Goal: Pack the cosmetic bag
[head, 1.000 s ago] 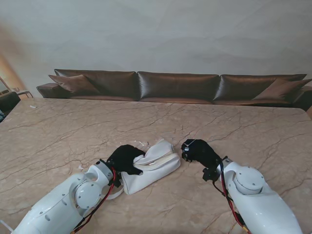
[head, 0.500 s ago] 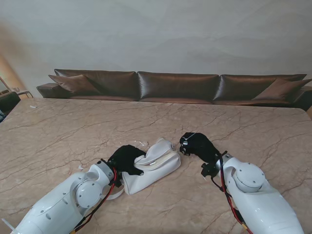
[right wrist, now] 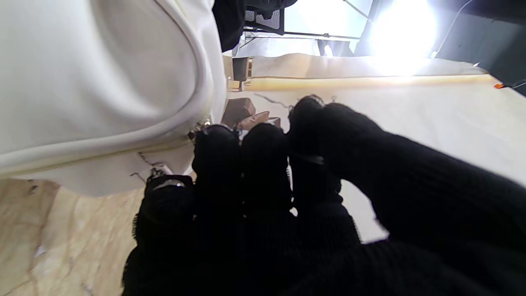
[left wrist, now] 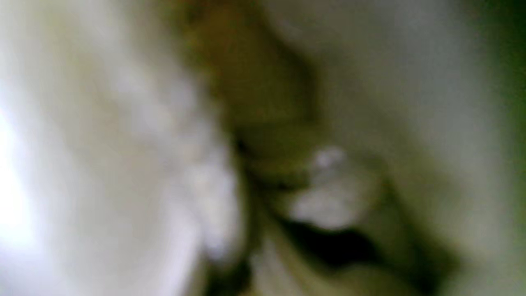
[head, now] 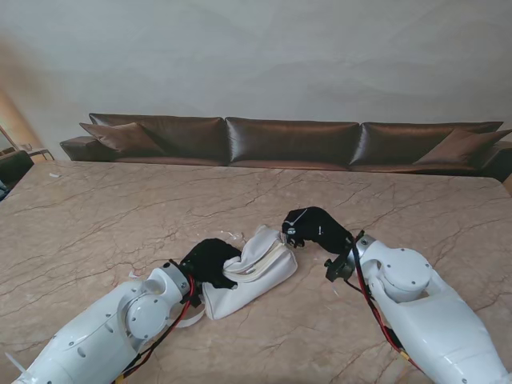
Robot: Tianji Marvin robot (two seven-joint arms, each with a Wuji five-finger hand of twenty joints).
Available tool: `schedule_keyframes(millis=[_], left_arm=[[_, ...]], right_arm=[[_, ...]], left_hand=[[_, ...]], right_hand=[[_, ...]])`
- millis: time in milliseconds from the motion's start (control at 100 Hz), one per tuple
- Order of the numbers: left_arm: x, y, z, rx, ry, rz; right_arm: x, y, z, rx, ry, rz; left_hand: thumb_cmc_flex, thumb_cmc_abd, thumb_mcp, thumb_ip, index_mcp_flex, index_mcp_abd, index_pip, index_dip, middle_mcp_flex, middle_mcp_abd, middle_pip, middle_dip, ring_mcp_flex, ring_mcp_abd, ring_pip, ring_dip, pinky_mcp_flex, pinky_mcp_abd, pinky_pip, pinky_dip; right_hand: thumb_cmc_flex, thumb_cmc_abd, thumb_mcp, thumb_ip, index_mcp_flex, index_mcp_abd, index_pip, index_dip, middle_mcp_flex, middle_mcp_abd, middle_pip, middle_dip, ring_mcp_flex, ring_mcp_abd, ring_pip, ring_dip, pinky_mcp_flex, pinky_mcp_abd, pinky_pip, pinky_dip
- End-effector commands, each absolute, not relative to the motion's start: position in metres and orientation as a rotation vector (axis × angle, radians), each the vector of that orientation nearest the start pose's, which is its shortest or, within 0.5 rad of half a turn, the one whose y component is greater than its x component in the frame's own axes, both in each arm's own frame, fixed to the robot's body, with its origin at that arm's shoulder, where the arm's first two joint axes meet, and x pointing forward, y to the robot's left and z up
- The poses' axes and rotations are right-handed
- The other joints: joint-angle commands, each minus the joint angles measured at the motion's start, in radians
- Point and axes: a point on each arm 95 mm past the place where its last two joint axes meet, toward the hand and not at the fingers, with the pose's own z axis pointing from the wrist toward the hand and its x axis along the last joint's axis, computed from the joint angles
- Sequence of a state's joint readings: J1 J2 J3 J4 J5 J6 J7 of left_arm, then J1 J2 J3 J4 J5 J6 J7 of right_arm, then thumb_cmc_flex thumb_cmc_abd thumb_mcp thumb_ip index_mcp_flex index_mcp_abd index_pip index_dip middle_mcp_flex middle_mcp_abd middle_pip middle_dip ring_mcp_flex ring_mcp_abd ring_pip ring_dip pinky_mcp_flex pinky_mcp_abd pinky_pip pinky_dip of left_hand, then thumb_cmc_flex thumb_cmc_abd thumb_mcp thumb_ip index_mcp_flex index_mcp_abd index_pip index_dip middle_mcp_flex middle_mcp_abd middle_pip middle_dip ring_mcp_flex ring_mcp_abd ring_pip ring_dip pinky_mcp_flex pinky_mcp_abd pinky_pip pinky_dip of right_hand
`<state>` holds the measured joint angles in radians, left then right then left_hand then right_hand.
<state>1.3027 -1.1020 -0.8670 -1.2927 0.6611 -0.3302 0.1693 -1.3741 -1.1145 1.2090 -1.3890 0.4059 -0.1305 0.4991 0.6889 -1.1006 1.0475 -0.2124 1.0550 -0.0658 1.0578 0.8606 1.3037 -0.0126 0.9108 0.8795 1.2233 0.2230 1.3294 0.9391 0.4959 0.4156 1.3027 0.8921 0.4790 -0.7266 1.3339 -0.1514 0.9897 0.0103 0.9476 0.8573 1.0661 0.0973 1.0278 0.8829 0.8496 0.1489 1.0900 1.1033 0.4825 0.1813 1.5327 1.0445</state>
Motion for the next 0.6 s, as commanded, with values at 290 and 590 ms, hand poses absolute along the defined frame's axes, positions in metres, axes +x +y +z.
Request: schedule_keyframes(millis=[290, 590], left_arm=[[0.392, -0.078, -0.407, -1.326, 1.811, -1.862], [0.390, -0.085, -0.408, -1.332, 1.817, -1.869]], right_arm=[[0.442, 0.039, -0.270, -1.617, -1.000, -1.807], [0.443, 0.065, -0.264, -1.532, -1.298, -1.786]], left_hand=[[0.427, 0.071, 0.522, 0.101, 0.200, -0.231, 0.246, 0.034, 0.059, -0.141, 0.018, 0.003, 0.042, -0.017, 0.019, 0.019, -0.011, -0.008, 0.017, 0.000], [0.427, 0.063, 0.522, 0.116, 0.199, -0.236, 0.222, 0.016, 0.060, -0.140, 0.015, -0.002, 0.046, -0.030, 0.025, 0.012, 0.003, -0.012, 0.024, -0.011]], right_hand=[[0.069, 0.025, 0.053, 0.012, 0.045, -0.354, 0.104, 0.029, -0.015, -0.098, -0.048, 0.007, 0.009, 0.001, 0.000, -0.001, 0.015, -0.004, 0.007, 0.013], [0.060, 0.024, 0.057, 0.015, 0.040, -0.360, 0.100, 0.020, -0.009, -0.099, -0.057, -0.001, 0.019, 0.000, -0.002, -0.002, 0.039, -0.009, 0.029, 0.021]])
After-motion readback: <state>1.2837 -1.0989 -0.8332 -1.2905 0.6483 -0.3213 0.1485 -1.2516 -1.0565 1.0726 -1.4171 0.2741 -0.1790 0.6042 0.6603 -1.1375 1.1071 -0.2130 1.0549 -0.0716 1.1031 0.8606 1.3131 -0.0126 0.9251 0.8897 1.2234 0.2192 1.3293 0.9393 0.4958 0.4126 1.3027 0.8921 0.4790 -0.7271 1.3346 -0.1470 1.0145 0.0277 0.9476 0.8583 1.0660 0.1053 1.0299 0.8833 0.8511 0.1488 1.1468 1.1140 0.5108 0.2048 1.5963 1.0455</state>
